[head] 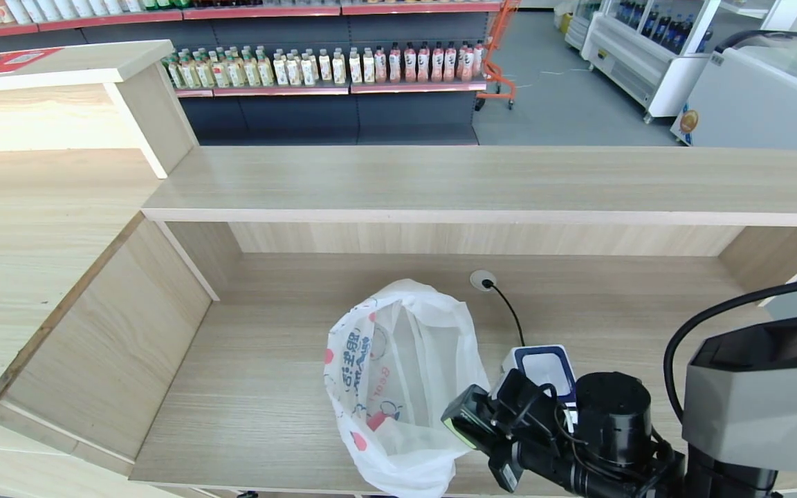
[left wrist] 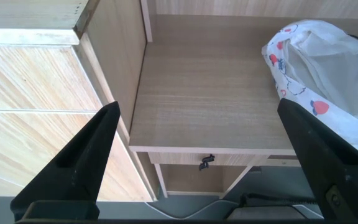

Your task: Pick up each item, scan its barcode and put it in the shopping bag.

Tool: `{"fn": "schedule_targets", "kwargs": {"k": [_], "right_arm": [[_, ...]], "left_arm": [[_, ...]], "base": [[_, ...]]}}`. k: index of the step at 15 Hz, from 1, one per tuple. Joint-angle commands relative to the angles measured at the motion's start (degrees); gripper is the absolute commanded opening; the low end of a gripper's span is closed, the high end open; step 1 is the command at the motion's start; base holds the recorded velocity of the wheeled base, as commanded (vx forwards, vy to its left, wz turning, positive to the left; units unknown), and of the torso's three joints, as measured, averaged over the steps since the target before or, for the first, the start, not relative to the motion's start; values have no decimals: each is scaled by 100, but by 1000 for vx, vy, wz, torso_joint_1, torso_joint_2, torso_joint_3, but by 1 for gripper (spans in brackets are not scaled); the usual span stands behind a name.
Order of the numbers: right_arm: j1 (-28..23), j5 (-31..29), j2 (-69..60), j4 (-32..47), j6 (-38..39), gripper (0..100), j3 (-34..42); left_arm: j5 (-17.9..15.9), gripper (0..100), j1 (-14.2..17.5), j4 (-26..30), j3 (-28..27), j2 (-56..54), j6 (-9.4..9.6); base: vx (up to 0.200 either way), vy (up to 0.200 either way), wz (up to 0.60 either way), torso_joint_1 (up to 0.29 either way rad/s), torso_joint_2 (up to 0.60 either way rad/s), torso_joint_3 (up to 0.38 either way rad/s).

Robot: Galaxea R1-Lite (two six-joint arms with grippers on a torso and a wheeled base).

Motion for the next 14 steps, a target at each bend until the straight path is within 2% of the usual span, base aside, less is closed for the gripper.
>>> {"fn": "schedule_targets", "kwargs": {"k": [1, 4, 9, 14], "right_arm": [[5, 1, 195, -6, -3, 0, -4], [-83, 1, 292, -6, 6, 0, -92], [13, 1, 362, -6, -3, 0, -672], [75, 1, 626, -6, -170, 0, -752]], "left_arm": [[1, 100, -1, -2, 0, -2, -1], [1, 100, -1, -2, 0, -2, -1], [1, 100, -1, -2, 0, -2, -1], [1, 100, -1, -2, 0, -2, -1]], "base": [[0, 0, 0, 0, 0, 0], [0, 0, 0, 0, 0, 0], [0, 0, 0, 0, 0, 0], [0, 0, 0, 0, 0, 0]]}}
